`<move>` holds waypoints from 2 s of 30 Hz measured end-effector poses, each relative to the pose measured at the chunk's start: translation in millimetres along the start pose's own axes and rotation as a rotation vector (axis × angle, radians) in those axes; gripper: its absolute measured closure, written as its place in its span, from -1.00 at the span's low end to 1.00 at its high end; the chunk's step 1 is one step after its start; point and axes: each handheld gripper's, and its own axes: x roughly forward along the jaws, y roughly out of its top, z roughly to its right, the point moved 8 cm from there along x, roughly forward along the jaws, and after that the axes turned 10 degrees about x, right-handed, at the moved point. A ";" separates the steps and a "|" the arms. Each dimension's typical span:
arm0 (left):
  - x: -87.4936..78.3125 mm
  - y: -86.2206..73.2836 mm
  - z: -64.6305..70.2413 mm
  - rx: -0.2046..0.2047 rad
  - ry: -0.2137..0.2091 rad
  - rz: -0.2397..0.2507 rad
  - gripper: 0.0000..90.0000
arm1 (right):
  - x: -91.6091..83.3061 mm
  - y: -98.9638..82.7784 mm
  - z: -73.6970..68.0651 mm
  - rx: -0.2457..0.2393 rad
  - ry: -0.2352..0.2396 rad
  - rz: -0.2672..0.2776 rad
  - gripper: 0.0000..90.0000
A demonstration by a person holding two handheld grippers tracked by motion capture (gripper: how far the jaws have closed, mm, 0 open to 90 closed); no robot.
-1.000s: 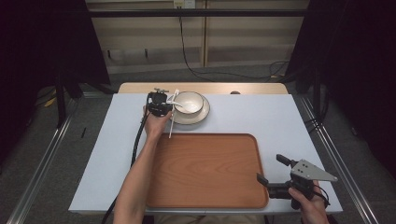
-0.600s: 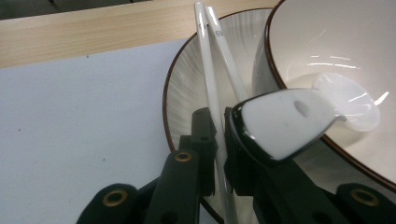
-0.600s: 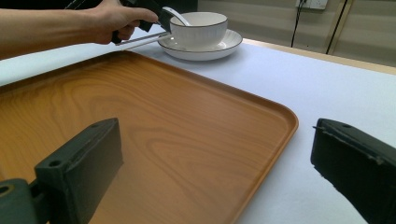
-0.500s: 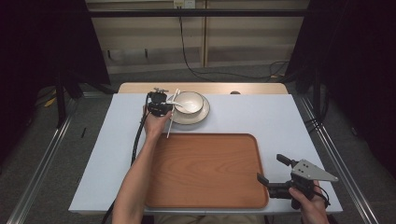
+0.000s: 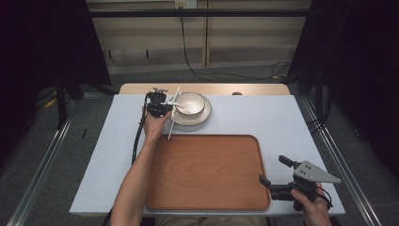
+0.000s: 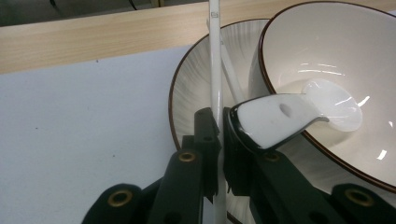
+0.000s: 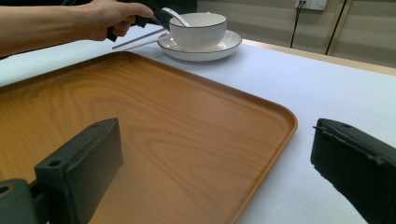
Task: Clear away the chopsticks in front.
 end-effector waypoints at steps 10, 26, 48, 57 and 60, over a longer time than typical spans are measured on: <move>-13.3 -3.0 -8.7 -0.002 0.020 0.003 0.90 | -0.1 0.5 0.1 -0.005 -0.004 0.004 -0.96; -34.9 -16.9 -13.9 0.026 0.055 -0.012 0.90 | -1.4 1.6 -0.5 -0.010 -0.001 0.011 -0.96; -70.5 -35.0 -8.6 -0.099 0.063 0.048 0.90 | -1.7 2.1 -0.3 -0.005 -0.006 0.020 -0.96; -86.6 -44.5 -0.1 -0.119 0.095 0.035 0.90 | -1.6 2.3 -0.4 -0.004 -0.005 0.021 -0.96; -86.4 -50.5 5.2 -0.126 0.107 0.030 0.90 | -1.8 2.2 -0.5 -0.005 -0.005 0.021 -0.96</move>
